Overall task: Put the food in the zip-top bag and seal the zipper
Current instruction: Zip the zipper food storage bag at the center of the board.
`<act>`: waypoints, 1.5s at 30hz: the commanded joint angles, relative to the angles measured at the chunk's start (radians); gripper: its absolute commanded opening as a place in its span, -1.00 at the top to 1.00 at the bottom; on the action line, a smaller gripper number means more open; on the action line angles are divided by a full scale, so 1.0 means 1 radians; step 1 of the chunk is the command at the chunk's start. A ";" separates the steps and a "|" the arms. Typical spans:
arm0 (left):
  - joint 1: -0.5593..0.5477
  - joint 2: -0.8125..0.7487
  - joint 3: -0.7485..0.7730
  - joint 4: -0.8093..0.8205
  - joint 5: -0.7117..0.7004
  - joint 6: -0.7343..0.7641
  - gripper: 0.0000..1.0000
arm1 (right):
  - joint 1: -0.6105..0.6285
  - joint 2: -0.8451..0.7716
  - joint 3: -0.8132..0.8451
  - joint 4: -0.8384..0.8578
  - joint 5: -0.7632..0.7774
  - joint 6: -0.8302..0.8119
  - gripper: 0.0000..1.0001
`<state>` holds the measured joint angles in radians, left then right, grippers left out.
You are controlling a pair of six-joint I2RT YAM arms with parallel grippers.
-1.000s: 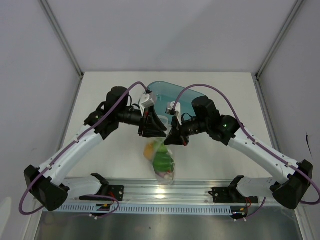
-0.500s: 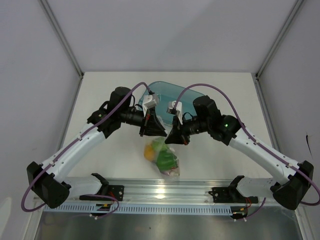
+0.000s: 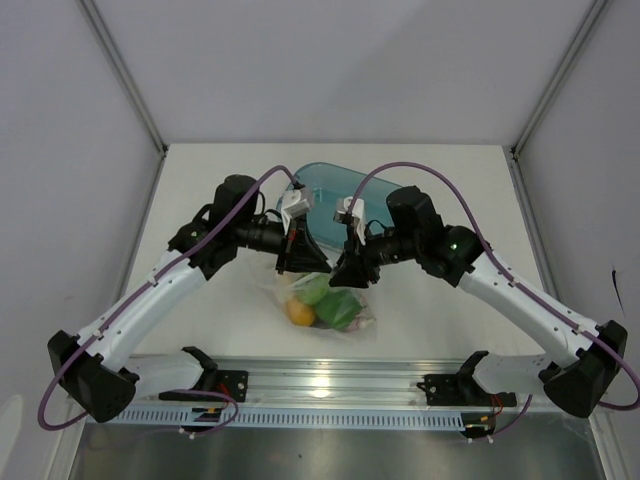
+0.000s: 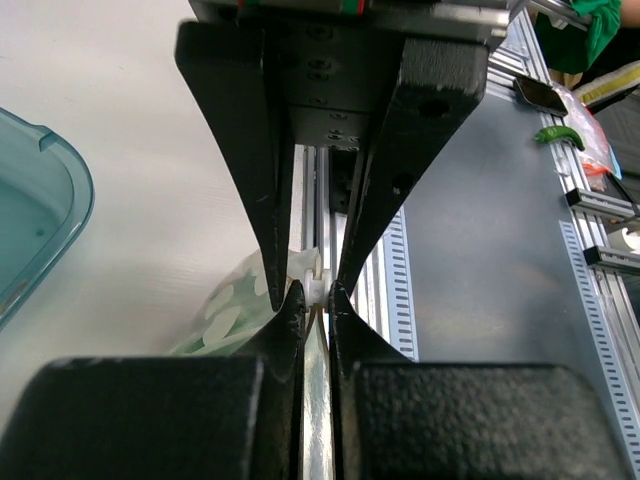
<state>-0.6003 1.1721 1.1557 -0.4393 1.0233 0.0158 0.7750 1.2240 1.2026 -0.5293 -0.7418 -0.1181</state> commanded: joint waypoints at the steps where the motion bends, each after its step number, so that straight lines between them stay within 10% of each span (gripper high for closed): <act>1: -0.004 -0.032 0.041 -0.009 0.018 0.001 0.99 | -0.005 0.020 0.074 -0.006 -0.050 -0.034 0.30; 8: -0.006 -0.031 0.044 -0.010 0.031 0.004 0.99 | -0.014 0.087 0.123 -0.015 -0.137 -0.046 0.34; 12: -0.006 -0.034 0.047 -0.013 0.026 0.001 0.99 | -0.016 0.098 0.106 -0.005 -0.163 -0.045 1.00; 21: 0.008 -0.052 0.039 -0.026 -0.003 -0.007 0.99 | -0.023 0.039 0.038 0.058 -0.148 -0.005 1.00; 26: 0.011 -0.058 0.035 -0.012 0.017 -0.008 0.99 | -0.031 0.017 0.005 0.074 -0.166 0.005 0.47; 45: 0.016 -0.063 0.041 -0.018 0.018 -0.019 0.99 | -0.031 0.029 -0.012 0.052 -0.174 -0.009 0.21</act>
<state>-0.5907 1.1378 1.1557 -0.4816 1.0100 -0.0002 0.7475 1.2694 1.1950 -0.4816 -0.9035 -0.1280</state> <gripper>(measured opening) 0.046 0.404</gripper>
